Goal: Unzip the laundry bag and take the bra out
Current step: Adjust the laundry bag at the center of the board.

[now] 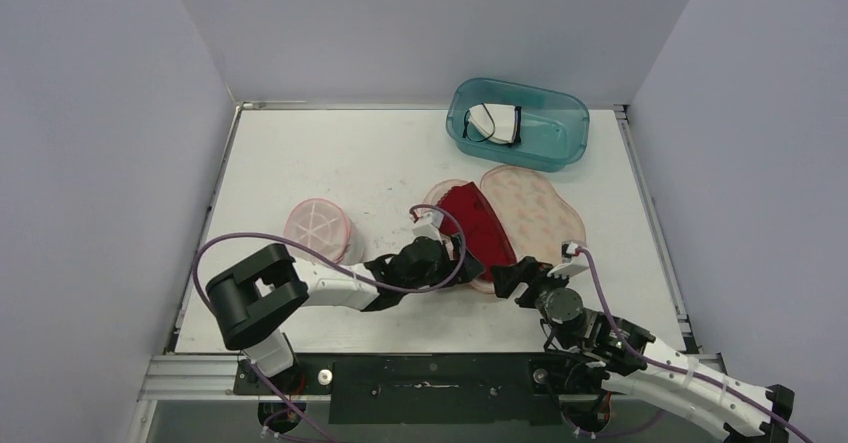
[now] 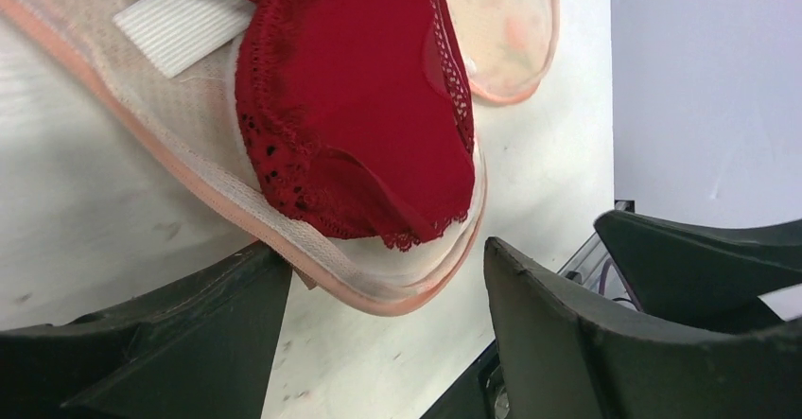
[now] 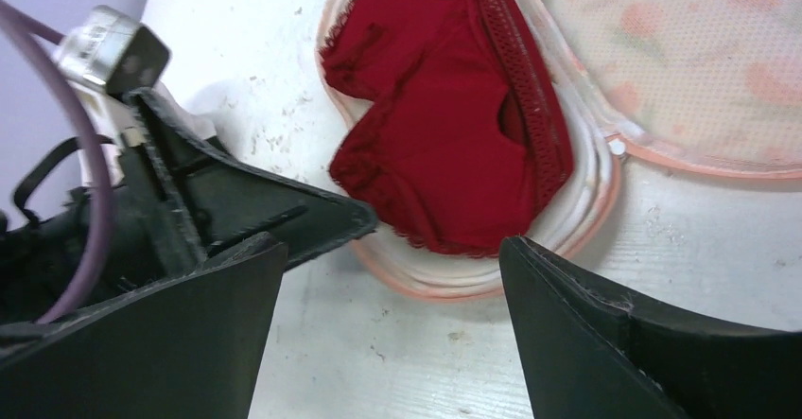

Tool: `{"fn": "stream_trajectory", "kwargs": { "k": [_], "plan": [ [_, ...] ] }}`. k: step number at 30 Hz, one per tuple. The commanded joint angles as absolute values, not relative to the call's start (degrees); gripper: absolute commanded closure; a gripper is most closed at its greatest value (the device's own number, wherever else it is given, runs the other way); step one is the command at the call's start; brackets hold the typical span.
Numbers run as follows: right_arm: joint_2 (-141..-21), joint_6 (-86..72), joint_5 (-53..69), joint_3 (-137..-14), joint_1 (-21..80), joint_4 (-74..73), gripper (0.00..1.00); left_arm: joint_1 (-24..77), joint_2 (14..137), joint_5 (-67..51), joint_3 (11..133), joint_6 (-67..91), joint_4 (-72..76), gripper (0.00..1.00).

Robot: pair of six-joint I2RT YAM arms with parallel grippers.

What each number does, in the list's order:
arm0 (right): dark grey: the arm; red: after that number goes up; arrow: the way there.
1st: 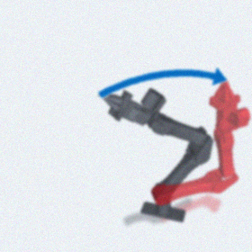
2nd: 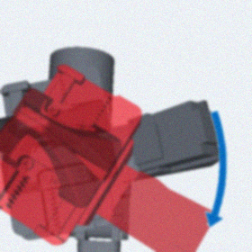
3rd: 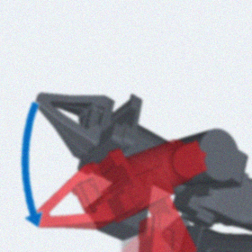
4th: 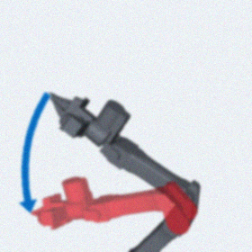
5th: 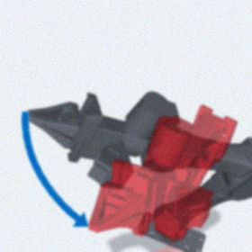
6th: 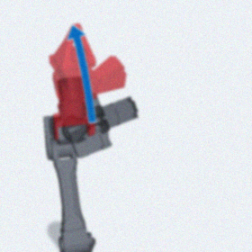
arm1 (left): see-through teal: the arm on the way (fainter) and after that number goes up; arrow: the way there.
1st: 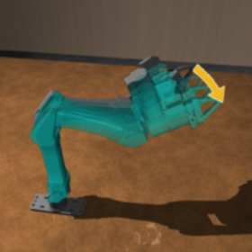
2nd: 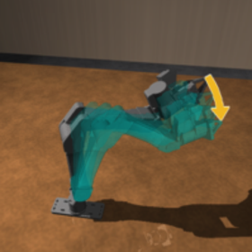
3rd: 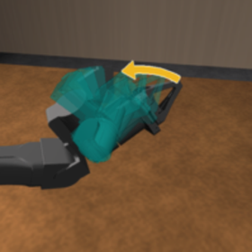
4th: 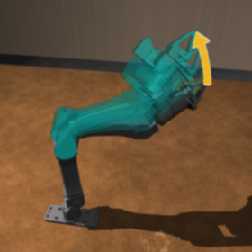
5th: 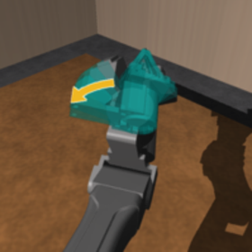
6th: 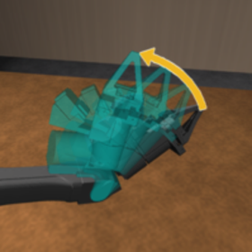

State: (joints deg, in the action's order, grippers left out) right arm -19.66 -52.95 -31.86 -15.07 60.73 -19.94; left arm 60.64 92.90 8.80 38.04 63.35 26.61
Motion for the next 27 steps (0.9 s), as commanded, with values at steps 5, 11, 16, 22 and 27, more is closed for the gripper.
{"fn": "stream_trajectory", "kwargs": {
  "k": [5, 11, 16, 22, 27],
  "plan": [
    [-15.15, -52.15, -37.51, -20.77, 60.52, -26.94, 0.13, 62.91, 91.78, 9.63, 45.68, 56.79, 20.19, 0.26],
    [-14.91, -52.18, -36.68, -19.65, 60.56, -25.33, 0.13, 55.23, 77.53, 18.68, 37.81, 56.22, 12.04, 0.18],
    [-17.19, -51.38, -35.77, -18.88, 60.56, -23.63, 0.13, 41.94, 83.0, 6.16, 45.75, 45.12, 8.42, 0.18],
    [-16.93, -51.62, -32.23, -16.24, 60.56, -20.42, 0.14, 35.09, 95.81, -11.36, 57.09, 36.24, 10.63, 0.22],
    [-17.69, -51.95, -29.74, -15.12, 60.56, -18.23, 0.14, 33.92, 102.79, -9.47, 61.83, 34.27, 10.83, 0.21]
  ]
}}
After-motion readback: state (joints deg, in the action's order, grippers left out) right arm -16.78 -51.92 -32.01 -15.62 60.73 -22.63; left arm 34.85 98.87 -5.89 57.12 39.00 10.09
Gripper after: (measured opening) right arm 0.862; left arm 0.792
